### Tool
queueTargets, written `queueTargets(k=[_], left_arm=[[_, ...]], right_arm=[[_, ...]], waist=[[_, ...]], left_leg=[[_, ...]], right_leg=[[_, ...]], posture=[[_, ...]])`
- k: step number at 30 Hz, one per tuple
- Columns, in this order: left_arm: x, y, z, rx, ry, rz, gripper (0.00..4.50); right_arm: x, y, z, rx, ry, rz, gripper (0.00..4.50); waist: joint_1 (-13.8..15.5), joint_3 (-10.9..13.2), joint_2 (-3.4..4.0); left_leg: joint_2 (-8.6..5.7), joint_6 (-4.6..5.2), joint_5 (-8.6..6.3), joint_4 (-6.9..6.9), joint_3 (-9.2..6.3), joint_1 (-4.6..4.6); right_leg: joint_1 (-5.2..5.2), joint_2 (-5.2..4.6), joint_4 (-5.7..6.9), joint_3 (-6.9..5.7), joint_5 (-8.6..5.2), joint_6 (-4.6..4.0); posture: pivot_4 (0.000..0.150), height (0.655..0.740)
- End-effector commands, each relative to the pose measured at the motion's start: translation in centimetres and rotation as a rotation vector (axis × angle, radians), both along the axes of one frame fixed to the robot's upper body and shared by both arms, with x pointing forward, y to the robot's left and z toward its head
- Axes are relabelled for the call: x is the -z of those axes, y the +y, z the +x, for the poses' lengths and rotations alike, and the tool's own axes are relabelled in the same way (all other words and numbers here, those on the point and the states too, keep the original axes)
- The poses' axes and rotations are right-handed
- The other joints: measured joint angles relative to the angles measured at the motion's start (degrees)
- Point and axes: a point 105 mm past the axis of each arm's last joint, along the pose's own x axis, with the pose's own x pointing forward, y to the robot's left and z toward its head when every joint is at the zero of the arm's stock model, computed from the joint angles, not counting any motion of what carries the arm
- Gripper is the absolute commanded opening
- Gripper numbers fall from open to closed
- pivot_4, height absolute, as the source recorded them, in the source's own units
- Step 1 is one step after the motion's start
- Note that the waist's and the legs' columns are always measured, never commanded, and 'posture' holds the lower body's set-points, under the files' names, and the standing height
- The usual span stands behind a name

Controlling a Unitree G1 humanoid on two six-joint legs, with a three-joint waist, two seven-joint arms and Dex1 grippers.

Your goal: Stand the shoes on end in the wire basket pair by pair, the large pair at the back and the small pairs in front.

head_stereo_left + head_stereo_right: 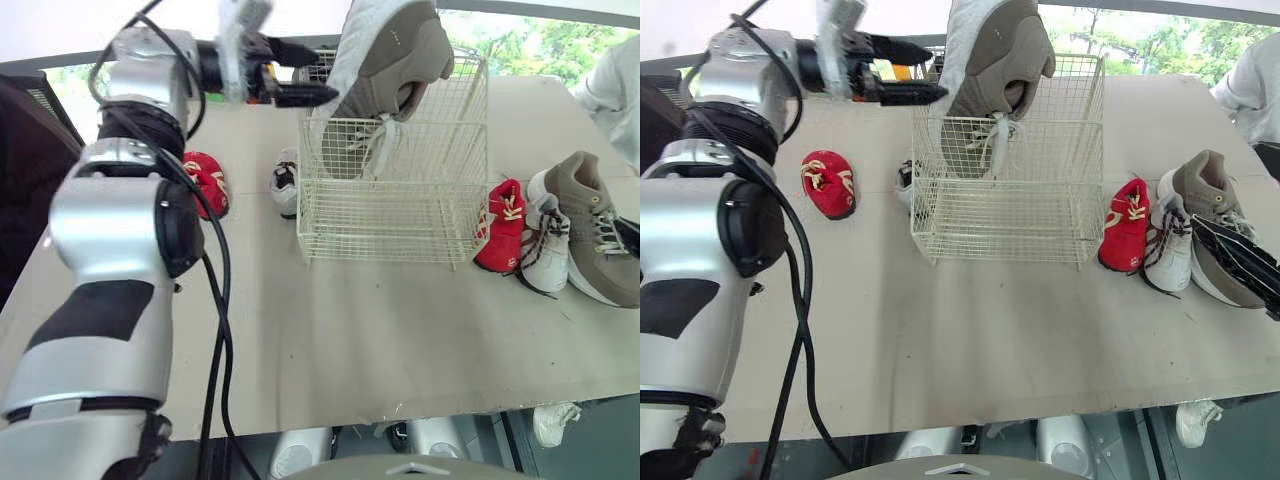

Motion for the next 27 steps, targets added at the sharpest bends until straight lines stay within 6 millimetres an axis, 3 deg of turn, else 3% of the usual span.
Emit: queueTargets(k=[1,4,15,18,22,27], left_arm=[[-4.4,0.9,-1.9,0.066,-0.102,-0.134,4.43],[-4.4,0.7,-2.3,0.097,-0.137,-0.131,4.43],[2.0,-5.2,-0.2,0.073,-0.164,0.08,4.43],[2.2,-7.3,0.5,0.037,-0.2,0.076,4.43],[2.8,-7.7,0.8,0.016,-0.244,0.125,4.43],[2.6,-6.9,0.9,0.004,-0.264,0.137,2.41]], right_arm=[[0.0,-0.7,-0.2,0.04,-0.005,0.01,4.5],[0.3,-0.9,0.0,0.055,0.009,0.038,4.5],[0.1,-0.4,-0.1,0.053,0.025,0.037,4.5],[0.0,0.0,-0.4,0.054,0.022,0.032,4.5],[0.0,0.3,-0.6,0.061,0.021,0.028,4.5],[0.0,0.4,-0.8,0.076,0.019,0.024,4.5]], waist=[[0.1,0.0,0.0],[0.5,0.0,0.0],[1.3,-0.1,0.06],[1.7,-0.1,0.06],[1.6,-0.1,0.06],[1.5,-0.1,0.06]], left_leg=[[0.0,0.0,0.0,0.0,0.0,0.0],[-0.02,-0.01,0.0,0.03,-0.01,0.0],[-0.02,-0.21,0.12,0.05,0.02,0.0],[0.0,-0.19,0.11,0.05,0.04,0.0],[-0.02,-0.14,0.07,0.05,0.04,0.0],[-0.01,-0.14,0.07,0.03,0.04,0.0]], right_leg=[[0.0,0.0,-0.01,0.0,0.0,0.0],[0.01,0.0,0.0,-0.02,0.0,0.0],[0.01,-0.06,0.0,0.31,0.01,0.0],[0.01,-0.06,-0.02,0.34,0.02,0.0],[0.02,-0.08,-0.01,0.33,0.02,0.01],[0.02,-0.06,-0.02,0.33,0.02,0.01]], posture=[[0.15,0.74],[0.15,0.74],[0.15,0.74],[0.15,0.74],[0.15,0.74],[0.15,0.74]])
